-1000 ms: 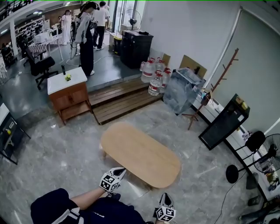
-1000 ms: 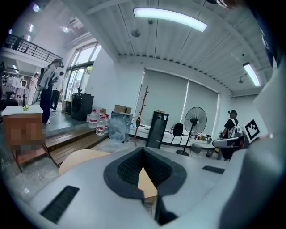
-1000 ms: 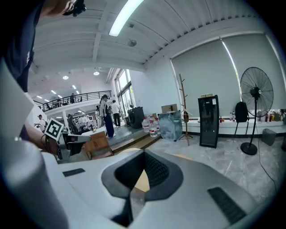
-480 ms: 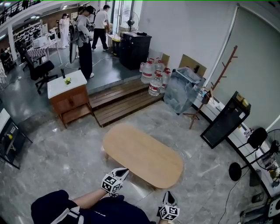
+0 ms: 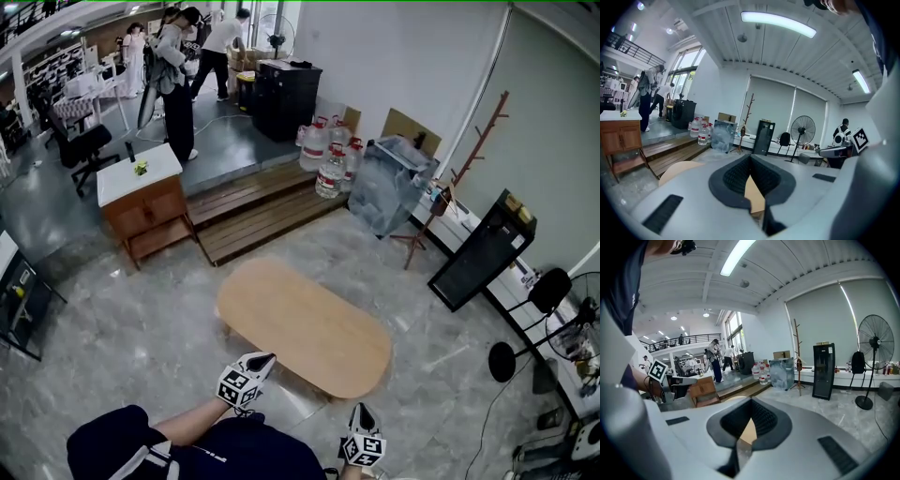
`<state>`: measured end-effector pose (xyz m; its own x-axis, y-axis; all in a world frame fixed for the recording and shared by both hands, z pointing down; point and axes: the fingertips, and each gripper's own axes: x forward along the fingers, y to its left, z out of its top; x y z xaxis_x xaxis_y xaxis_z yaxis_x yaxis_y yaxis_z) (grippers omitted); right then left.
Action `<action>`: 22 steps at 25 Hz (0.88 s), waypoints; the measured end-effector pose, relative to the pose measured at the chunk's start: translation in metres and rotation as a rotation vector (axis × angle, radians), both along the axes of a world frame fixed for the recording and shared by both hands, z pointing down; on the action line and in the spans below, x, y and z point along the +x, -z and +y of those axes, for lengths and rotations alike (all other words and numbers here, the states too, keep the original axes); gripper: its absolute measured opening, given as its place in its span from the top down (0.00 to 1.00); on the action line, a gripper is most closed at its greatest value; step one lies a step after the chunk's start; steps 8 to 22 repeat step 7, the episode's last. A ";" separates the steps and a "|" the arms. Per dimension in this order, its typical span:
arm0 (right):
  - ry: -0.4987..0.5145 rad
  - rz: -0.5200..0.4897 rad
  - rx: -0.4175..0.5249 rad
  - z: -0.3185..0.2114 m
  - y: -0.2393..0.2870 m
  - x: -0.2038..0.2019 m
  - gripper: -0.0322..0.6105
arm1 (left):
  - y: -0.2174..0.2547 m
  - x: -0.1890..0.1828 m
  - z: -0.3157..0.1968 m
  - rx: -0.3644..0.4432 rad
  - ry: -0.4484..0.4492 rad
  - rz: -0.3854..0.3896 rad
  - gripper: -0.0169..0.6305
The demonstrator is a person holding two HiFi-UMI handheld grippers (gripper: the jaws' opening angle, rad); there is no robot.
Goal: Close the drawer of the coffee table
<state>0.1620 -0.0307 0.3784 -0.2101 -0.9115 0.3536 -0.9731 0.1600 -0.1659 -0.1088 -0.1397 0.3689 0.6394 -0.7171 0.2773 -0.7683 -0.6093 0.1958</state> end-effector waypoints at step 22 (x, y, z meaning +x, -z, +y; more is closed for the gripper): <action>0.030 0.005 0.000 -0.005 0.000 -0.003 0.91 | -0.004 -0.001 0.003 -0.010 0.013 0.004 0.94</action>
